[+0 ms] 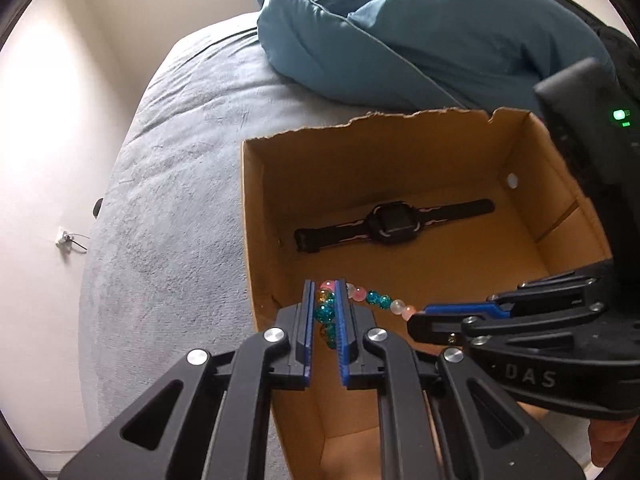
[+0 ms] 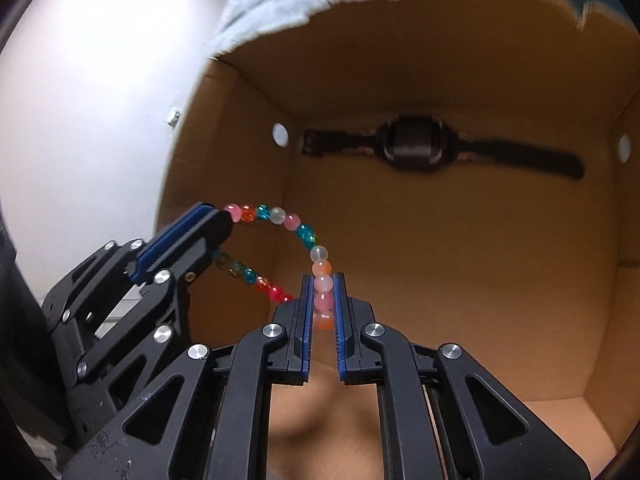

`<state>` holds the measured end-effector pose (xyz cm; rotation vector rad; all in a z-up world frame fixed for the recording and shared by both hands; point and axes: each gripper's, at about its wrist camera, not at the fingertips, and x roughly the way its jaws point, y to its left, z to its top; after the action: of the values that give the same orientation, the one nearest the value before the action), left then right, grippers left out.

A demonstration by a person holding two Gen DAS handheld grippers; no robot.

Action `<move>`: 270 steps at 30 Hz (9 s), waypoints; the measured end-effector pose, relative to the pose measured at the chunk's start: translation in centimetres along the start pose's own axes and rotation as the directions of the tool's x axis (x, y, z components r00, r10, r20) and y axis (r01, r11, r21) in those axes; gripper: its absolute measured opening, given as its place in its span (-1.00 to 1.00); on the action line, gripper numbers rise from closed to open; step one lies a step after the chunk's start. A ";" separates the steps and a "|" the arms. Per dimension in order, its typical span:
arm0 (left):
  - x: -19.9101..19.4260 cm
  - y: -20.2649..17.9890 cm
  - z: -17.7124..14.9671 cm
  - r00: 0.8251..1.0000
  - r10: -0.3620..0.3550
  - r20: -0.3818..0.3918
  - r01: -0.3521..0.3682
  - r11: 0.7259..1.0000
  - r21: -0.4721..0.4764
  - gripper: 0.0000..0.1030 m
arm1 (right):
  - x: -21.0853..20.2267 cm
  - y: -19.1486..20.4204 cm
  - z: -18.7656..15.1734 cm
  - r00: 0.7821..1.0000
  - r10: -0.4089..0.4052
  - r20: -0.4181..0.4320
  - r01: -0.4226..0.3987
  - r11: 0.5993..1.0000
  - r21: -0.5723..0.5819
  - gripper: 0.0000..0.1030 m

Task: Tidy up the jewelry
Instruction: 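Lift the bracelet into the box and open both tools, then withdraw both tools from the box toward the gold charms, then grasp the gold rectangular charm with the left tool while the right tool grasps the gold butterfly charm, then carry both charms over the box and open both tools, then move both open tools back toward the orange-pink bead bracelet, then close the left tool on a small gold piece while the right tool grasps a gold chain piece, then carry both gold pieces over the box and open both tools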

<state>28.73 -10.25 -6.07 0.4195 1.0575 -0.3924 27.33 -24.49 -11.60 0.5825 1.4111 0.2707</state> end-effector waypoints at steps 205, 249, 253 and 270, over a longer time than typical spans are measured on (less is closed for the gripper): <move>-1.2 -19.0 -16.5 0.908 -0.373 0.193 0.345 0.924 0.164 -0.44 | -3.9 -9.0 -22.8 0.873 -0.192 0.448 0.317 0.922 -0.223 -0.36; -1.8 -19.6 -17.2 0.931 -0.311 0.190 0.284 0.946 0.155 -0.92 | -5.1 -11.4 -25.4 0.872 -0.151 0.465 0.245 0.958 -0.149 -0.94; -2.9 -19.2 -17.7 0.925 -0.318 0.208 0.292 0.945 0.145 -0.92 | -6.5 -11.7 -26.6 0.867 -0.131 0.481 0.216 0.968 -0.125 -0.95; -10.6 -15.7 -17.5 0.864 -0.331 0.381 0.307 0.944 0.122 -0.92 | -12.8 -7.4 -27.3 0.822 -0.069 0.566 0.212 0.959 -0.190 -0.95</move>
<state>3.21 -13.60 -6.33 0.1986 0.7149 -0.7736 -2.47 -31.12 -6.10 0.3079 0.8286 0.1346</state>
